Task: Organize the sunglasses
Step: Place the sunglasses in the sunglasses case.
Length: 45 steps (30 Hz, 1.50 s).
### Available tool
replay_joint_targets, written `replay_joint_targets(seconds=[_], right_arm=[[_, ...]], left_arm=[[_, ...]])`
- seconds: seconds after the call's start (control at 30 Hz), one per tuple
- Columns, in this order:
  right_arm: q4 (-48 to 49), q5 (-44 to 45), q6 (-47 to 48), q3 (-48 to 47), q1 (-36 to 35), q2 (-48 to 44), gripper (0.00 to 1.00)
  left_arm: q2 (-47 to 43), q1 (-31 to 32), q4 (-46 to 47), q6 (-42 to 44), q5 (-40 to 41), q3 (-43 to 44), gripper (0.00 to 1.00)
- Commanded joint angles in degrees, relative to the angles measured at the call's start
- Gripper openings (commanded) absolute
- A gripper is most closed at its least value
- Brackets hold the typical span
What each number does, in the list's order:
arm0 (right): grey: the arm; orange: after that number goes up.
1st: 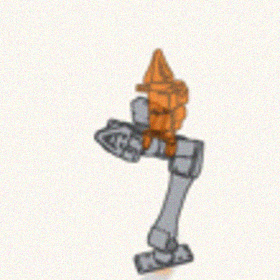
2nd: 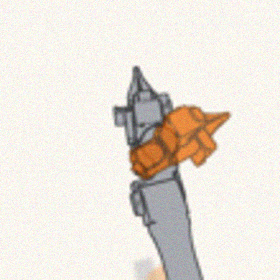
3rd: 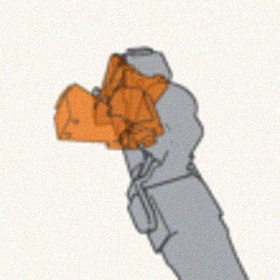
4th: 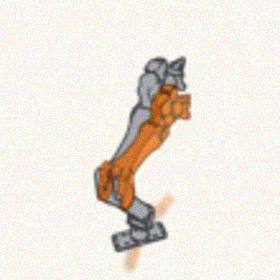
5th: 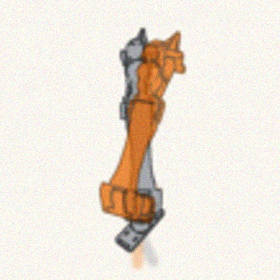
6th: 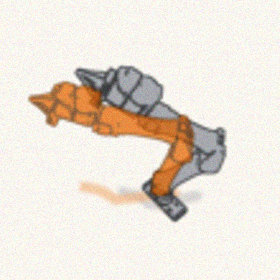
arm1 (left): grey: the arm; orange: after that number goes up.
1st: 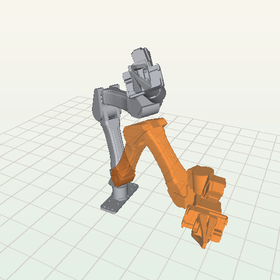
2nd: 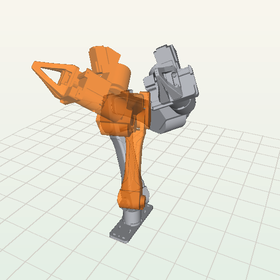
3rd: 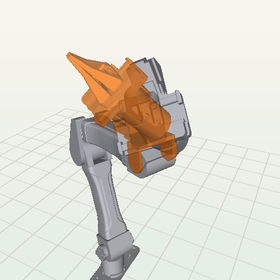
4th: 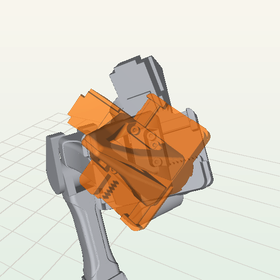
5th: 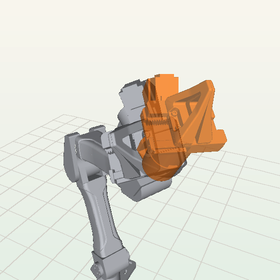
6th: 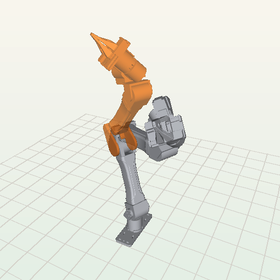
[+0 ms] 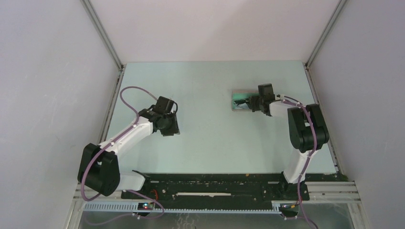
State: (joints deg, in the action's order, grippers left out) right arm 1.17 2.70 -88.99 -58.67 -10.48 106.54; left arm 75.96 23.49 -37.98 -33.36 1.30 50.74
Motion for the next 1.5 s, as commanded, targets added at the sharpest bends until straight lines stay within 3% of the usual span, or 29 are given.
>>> replay_joint_targets(seconds=[0.0, 0.5, 0.73, 1.0, 1.33, 1.47], right_arm=[[1.06, 1.61, 0.43, -2.06, 0.22, 0.64, 0.25], [0.86, 3.91, 2.16, -2.04, -0.14, 1.52, 0.27], [-0.54, 4.20, 3.12, -1.50, -0.25, -0.71, 0.48], [-0.82, 1.94, 3.31, 0.33, -0.20, -4.44, 0.53], [0.04, -2.09, 10.03, 5.23, 1.10, -11.63, 0.51], [-0.91, -2.09, 15.96, 5.32, 2.20, -14.91, 0.34]], left_arm=[[-1.22, -0.77, 0.48, 1.15, -0.48, 2.95, 0.38], [-0.65, -1.15, 1.02, 1.63, -2.67, 3.33, 0.38], [-0.57, -1.15, 1.74, 1.55, -3.67, 2.56, 0.38], [-1.10, -1.13, 2.35, 1.38, -4.41, 2.11, 0.38], [-0.98, -1.10, 4.09, 0.68, -6.17, 0.88, 0.38], [-0.64, -1.07, 4.67, 0.37, -6.74, 1.09, 0.38]])
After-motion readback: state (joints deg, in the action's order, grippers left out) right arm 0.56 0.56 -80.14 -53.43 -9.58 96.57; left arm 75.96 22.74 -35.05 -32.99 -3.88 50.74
